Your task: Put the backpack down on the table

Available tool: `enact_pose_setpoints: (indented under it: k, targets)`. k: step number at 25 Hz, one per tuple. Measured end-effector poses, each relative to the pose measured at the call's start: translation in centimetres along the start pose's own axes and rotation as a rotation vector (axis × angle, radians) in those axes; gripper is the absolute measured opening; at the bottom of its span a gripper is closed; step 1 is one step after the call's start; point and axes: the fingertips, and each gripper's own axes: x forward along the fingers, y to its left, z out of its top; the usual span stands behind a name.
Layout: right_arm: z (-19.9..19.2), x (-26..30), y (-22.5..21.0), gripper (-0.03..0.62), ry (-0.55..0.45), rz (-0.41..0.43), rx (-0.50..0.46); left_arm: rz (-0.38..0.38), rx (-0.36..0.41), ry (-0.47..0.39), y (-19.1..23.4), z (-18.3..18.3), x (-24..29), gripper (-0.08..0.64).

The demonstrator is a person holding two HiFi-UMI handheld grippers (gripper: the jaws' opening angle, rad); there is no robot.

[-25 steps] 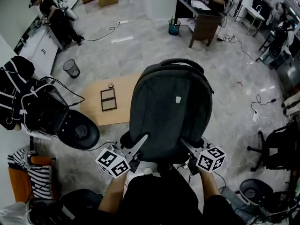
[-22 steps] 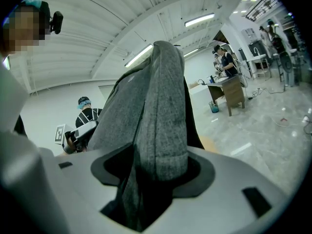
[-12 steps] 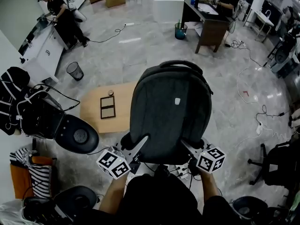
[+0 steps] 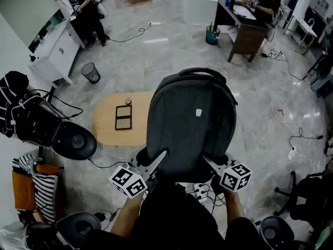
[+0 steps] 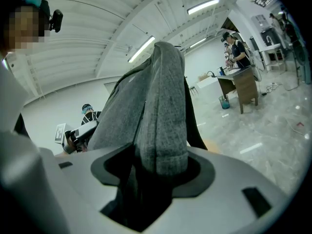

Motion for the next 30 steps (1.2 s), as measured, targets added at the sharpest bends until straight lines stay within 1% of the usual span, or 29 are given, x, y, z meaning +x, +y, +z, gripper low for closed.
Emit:
enact_pose_setpoints:
  k: [5, 11, 14, 19, 26, 30]
  targets:
    - [0.7, 2.5, -0.3, 0.239, 0.036, 0.022, -0.005, 0.032, -0.016, -0.011, 2.3, 0.4, 0.2, 0.245]
    - [2.0, 6.7, -1.2, 0.239, 0.064, 0.038, -0.002, 0.060, -0.039, -0.013, 6.0, 1.6, 1.7, 0.245]
    - [3.0, 9.4, -1.6, 0.239, 0.075, 0.045, -0.006, 0.066, -0.038, -0.021, 8.5, 2.5, 2.4, 0.245]
    - [5.0, 14.6, -2.4, 0.239, 0.096, 0.041, -0.012, 0.078, -0.064, -0.027, 13.6, 4.2, 4.2, 0.244]
    - [7.0, 20.2, -3.6, 0.239, 0.084, 0.029, -0.010, 0.066, -0.075, -0.016, 19.0, 6.3, 6.6, 0.245]
    - [7.2, 21.8, -4.4, 0.239, 0.051, 0.013, -0.017, 0.049, -0.054, -0.013, 20.8, 6.4, 7.7, 0.245]
